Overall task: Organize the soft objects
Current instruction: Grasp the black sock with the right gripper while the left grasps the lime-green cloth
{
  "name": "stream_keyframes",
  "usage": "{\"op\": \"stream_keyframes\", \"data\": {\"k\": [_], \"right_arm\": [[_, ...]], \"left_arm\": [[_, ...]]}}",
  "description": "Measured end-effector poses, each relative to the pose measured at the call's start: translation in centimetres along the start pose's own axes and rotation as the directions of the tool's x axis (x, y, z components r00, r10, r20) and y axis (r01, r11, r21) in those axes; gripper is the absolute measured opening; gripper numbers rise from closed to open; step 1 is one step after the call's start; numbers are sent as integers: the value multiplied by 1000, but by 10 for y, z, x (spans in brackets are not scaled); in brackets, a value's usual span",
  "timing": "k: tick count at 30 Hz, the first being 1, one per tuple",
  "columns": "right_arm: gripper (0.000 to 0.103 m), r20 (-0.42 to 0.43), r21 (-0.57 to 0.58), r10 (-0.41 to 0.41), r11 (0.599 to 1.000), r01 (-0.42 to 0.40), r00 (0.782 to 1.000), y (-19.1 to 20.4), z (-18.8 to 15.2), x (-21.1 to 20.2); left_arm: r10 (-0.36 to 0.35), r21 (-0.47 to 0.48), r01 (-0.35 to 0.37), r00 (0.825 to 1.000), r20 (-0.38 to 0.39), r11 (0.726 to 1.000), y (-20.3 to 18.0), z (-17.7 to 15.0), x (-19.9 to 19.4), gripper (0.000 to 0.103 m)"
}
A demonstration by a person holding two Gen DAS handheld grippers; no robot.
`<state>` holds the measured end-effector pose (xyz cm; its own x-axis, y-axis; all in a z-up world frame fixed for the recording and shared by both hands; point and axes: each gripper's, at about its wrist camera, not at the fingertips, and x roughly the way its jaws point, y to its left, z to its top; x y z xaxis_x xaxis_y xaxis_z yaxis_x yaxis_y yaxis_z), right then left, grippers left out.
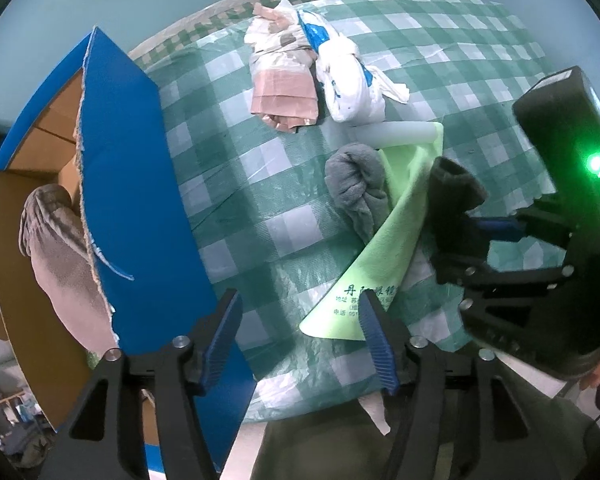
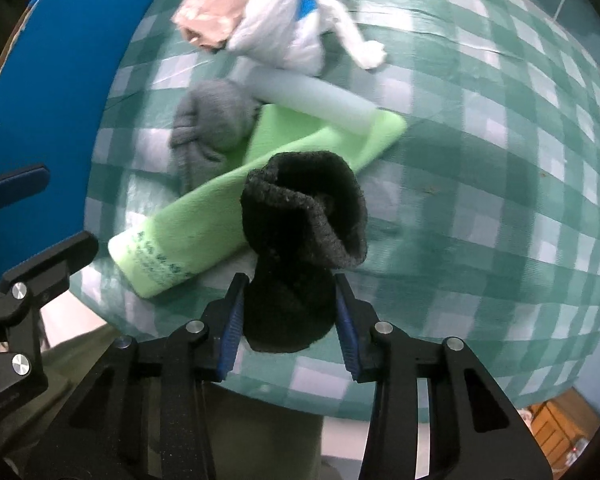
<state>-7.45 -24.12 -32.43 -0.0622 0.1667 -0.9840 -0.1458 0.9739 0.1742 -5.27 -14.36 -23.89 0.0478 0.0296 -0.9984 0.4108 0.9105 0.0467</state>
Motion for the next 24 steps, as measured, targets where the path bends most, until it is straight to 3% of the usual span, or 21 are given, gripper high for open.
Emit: {"op": "stream_keyframes", "data": {"k": [9,19,24], "right_arm": [[40,22,60,-43,997,41,999,-40,-9,-7],[42,33,43,-38,998,37,999,-71,-19,-10],[61,45,28,-33,999,32,998,-95,-13,-7]], "left_arm": [[-15,-9,14,1000,-19,1000,-12,4,9,65],[-113,-96,108,992,-47,989,-5,7,34,65],[-113,-101,107,992,-58,989,-14,3,39,66]]}}
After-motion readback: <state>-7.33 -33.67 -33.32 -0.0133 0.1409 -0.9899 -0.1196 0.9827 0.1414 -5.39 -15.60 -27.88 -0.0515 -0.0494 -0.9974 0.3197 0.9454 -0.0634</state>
